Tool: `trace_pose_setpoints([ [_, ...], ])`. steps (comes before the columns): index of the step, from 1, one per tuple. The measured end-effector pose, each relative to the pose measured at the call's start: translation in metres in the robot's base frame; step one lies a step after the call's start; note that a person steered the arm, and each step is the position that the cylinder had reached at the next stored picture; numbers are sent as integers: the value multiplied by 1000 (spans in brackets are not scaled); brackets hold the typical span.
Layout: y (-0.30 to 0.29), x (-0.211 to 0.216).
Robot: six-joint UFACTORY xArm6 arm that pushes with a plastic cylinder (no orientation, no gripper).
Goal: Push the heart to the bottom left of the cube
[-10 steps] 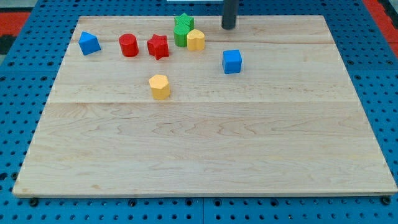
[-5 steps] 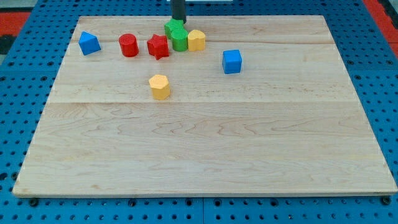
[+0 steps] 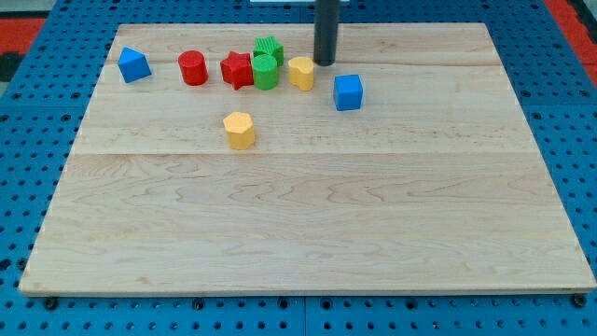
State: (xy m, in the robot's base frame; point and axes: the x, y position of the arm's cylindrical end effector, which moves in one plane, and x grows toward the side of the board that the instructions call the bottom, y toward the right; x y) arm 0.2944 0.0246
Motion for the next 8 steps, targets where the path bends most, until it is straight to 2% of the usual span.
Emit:
trace_pose_setpoints([
  [1, -11, 59],
  [2, 11, 25],
  [3, 40, -53],
  [4, -7, -102],
  [5, -21, -98],
  [6, -33, -75],
  [8, -95, -68],
])
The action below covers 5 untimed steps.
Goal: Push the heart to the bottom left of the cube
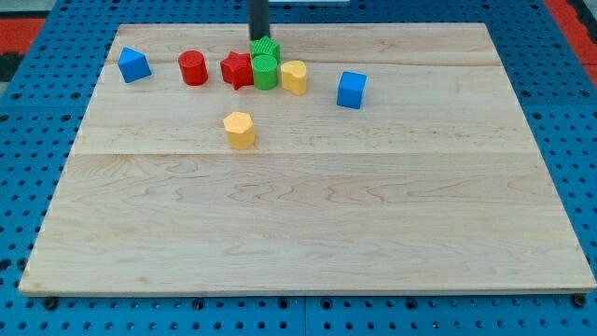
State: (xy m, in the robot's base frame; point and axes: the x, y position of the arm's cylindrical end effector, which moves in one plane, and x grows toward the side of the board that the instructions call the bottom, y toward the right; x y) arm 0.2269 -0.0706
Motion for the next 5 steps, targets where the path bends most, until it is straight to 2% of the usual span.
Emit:
trace_pose_setpoints([
  [1, 17, 47],
  [2, 34, 76],
  [3, 40, 57],
  [4, 82, 60],
  [5, 68, 110],
])
